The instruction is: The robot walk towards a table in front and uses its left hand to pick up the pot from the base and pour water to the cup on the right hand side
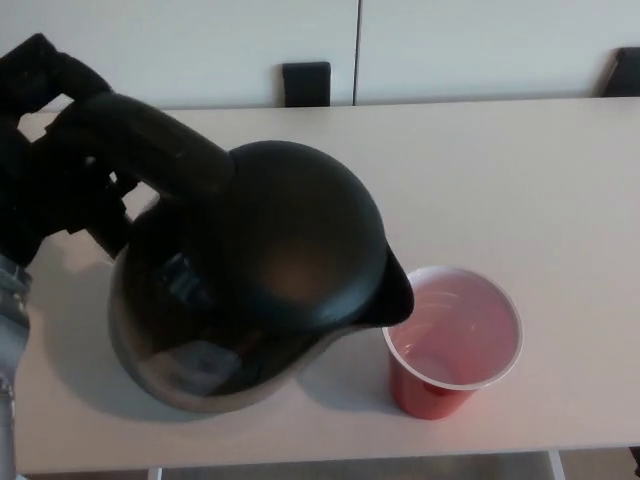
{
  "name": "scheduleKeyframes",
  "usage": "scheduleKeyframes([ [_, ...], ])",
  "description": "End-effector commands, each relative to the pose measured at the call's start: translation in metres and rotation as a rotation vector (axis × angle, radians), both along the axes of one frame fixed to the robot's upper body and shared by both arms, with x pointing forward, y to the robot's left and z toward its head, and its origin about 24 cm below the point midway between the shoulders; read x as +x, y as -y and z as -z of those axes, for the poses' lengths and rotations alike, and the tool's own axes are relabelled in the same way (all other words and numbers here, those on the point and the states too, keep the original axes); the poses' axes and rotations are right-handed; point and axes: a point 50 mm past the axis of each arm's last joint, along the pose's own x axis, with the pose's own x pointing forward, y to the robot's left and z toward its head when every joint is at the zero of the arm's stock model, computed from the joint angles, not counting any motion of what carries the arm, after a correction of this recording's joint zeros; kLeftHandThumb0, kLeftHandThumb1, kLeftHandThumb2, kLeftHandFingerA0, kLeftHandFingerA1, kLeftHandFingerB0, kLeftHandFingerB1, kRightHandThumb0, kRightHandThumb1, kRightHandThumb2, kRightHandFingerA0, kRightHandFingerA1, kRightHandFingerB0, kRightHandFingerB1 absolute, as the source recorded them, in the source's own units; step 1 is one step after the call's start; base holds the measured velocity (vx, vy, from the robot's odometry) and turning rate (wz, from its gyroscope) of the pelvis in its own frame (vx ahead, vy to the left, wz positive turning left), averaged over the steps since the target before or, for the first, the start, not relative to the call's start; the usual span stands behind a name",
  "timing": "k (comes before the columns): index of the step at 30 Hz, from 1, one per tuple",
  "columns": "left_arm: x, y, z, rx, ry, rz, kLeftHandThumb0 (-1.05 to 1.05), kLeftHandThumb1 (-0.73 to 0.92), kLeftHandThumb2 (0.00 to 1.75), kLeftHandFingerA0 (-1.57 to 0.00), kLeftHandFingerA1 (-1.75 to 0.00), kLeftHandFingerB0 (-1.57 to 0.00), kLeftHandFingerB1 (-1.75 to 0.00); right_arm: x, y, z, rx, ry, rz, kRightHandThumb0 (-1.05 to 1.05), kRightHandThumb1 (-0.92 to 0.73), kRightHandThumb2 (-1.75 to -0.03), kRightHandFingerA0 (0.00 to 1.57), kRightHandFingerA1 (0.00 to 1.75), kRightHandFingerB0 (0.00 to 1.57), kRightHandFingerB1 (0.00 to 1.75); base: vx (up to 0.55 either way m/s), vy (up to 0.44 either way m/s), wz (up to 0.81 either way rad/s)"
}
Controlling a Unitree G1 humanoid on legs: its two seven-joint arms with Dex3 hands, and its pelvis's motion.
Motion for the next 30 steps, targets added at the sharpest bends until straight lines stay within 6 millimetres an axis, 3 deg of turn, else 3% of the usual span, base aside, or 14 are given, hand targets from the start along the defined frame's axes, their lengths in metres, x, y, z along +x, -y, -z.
scheduleKeyframes([
  [1, 0.003, 0.011, -0.014, 0.056, 0.042, 0.006, -0.11, 0.65, 0.55, -0.77, -1.75, -0.61, -1.75, 0.002, 0.005, -0.003, -0.027, 0.004, 0.005, -0.36, -0.61, -0.57, 0.29, 0.41, 0.35, 0.45, 0.0, 0.0, 0.0],
  [12, 0.006, 0.037, -0.044, 0.479, 0.202, -0.098, -0.11, 0.64, 0.54, -0.78, -1.75, -0.57, -1.75, 0.011, 0.005, -0.007, -0.028, 0.022, -0.009, -0.38, -0.6, -0.57, 0.27, 0.41, 0.34, 0.44, 0.0, 0.0, 0.0],
  [30, 0.015, 0.062, -0.067, 0.603, 0.312, -0.169, -0.17, 0.63, 0.54, -0.79, -1.75, -0.6, -1.75, 0.013, 0.006, -0.01, -0.047, 0.025, -0.027, -0.42, -0.6, -0.57, 0.27, 0.41, 0.34, 0.46, 0.0, 0.0, 0.0],
])
